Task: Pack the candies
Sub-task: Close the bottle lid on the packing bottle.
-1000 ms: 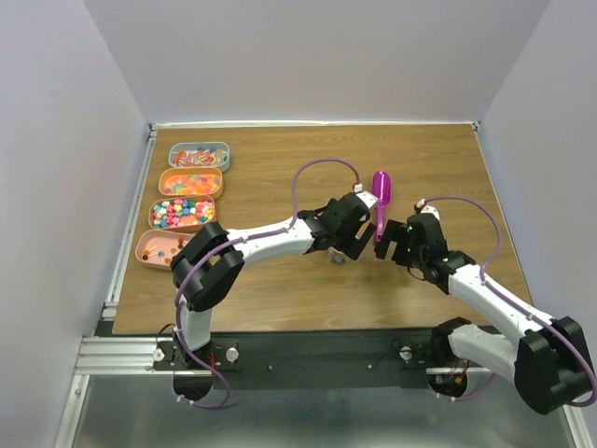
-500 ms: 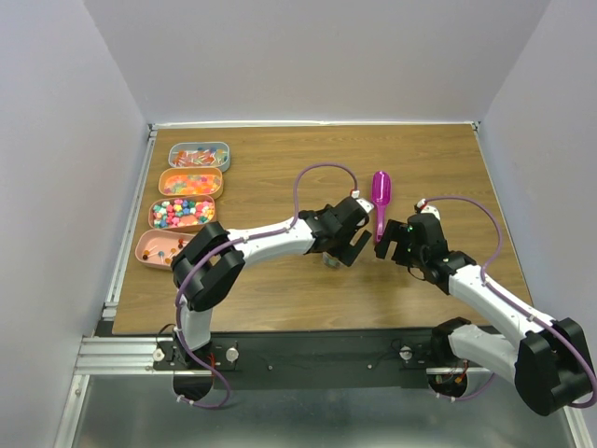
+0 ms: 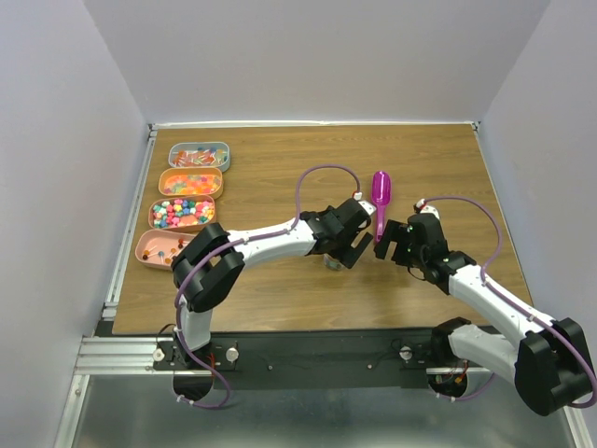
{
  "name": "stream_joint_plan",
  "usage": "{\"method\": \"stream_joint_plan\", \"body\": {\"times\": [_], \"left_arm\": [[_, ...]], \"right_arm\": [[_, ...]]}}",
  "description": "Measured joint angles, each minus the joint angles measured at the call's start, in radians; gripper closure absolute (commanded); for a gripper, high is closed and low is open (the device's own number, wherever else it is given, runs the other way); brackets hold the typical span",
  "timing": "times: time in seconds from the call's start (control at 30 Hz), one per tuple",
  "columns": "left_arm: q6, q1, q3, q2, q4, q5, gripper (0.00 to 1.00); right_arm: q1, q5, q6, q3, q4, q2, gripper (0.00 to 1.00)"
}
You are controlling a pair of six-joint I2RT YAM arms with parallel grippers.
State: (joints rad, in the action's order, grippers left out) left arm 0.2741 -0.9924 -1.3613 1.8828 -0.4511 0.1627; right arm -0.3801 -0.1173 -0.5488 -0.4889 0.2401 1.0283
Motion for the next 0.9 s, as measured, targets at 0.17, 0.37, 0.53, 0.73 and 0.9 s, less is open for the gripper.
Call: {"method": "stream_joint_plan", "body": {"times": [0.17,0.37,0.53,0.73,0.9], "left_arm": [[0.000,0.000,0.001,-0.004,0.001,0.000,0.02],[0.000,-0.006,0.028,-0.011,0.023,0.001,0.01],[-0.001,-0.006,0.045,-0.017,0.047,0.002,0.02],[-0.013,-0.007,0.080,-0.038,0.076,0.002,0.01],[-0.032,-0.007,0.127,-0.069,0.107,0.001,0.01]], "right_arm": [[0.000,0.053,0.011,0.000,-0.006,0.000,0.00],[0.000,0.162,0.025,0.000,-0.045,0.000,0.47],[0.003,0.216,0.027,-0.018,-0.072,0.015,0.81],[0.076,0.365,0.023,-0.034,-0.151,0.059,0.90],[0.167,0.599,-0.011,-0.034,-0.283,0.135,0.92]]}}
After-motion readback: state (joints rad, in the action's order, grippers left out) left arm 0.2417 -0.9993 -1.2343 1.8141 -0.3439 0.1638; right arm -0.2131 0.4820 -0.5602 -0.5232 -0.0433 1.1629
